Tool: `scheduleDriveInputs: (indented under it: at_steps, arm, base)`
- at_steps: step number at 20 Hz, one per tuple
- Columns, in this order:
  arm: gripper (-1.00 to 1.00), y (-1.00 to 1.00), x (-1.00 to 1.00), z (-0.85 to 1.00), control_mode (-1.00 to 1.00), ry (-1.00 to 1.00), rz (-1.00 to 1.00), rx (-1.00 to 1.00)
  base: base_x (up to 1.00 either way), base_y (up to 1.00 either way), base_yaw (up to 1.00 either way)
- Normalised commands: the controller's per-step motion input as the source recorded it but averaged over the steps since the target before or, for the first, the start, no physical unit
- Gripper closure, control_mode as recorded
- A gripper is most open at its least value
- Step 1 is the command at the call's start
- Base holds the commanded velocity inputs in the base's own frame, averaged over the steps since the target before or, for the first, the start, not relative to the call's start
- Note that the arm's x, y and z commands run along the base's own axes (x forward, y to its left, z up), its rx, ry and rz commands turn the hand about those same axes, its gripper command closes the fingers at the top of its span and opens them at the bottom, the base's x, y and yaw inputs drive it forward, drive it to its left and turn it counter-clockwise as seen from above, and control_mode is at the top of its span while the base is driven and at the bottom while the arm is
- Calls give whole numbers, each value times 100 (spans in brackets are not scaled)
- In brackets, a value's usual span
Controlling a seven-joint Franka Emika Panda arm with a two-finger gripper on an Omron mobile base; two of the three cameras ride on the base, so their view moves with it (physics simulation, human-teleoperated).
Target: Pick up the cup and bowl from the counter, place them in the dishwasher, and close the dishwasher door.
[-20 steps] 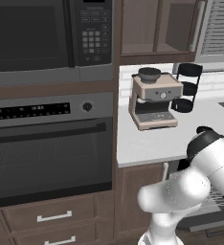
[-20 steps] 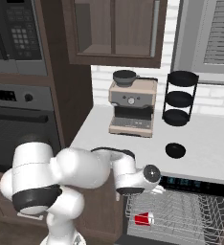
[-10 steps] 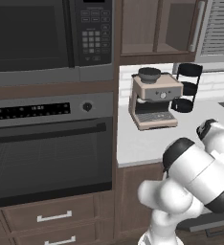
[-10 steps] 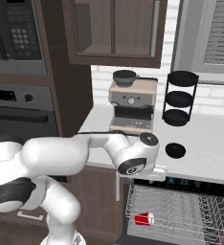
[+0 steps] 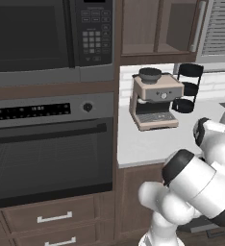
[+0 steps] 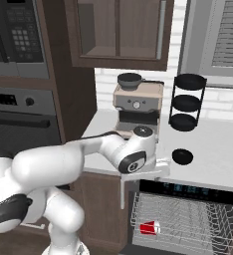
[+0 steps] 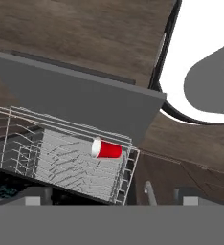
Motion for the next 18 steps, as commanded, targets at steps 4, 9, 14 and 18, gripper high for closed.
scheduleDriveInputs:
  at_steps: [4, 9, 14, 18]
  arm:
    - [-100, 0, 28, 38, -100, -2, 7, 0]
    - [-100, 0, 51, 55, -100, 0, 20, 0]
    - [-100, -7, 55, 17, -100, 0, 25, -1]
    - [-100, -20, 51, 0, -100, 0, 26, -4]
  base:
    - [0, 0, 0]
    - [0, 0, 0]
    - [0, 0, 0]
    - [0, 0, 0]
